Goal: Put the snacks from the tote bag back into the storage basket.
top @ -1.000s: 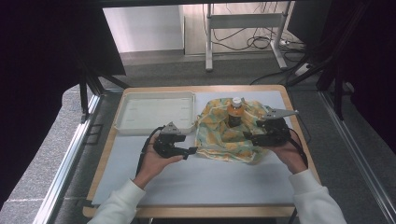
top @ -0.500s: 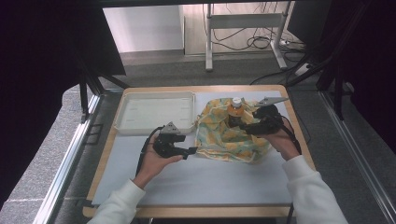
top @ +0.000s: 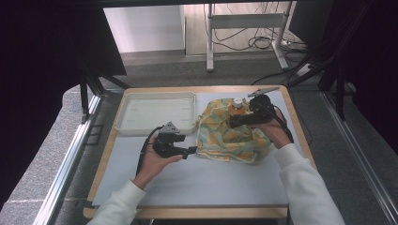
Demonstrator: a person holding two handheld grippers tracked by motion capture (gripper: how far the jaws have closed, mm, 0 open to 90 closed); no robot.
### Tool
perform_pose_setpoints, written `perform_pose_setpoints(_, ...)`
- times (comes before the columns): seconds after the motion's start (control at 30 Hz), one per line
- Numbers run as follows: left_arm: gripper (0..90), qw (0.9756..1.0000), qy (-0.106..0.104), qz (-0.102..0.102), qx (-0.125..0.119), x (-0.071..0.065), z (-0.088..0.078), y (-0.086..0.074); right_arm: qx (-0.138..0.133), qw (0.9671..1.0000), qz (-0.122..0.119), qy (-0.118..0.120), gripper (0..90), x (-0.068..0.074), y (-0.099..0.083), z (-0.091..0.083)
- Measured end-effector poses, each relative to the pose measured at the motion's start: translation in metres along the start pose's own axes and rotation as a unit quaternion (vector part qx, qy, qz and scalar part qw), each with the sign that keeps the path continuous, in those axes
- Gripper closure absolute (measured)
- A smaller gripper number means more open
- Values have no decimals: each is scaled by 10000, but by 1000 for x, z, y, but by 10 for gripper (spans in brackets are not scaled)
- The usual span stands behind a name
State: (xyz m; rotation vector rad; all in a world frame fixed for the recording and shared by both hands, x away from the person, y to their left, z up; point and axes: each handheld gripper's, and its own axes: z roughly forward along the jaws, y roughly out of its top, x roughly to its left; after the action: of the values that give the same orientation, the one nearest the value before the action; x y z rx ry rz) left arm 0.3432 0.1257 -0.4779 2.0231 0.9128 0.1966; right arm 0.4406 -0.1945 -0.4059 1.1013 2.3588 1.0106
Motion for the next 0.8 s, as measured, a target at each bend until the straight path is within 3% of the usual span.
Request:
perform_pose_setpoints(0.53, 277, 10000, -8, 20, 43, 0, 3, -1, 98, 9998, 124, -147, 220, -3, 15, 25)
perform_pose_setpoints(0.8, 278, 10000, -29, 22, 54, 0, 4, -2, 302, 9994, 75, -175, 221, -2, 20, 39)
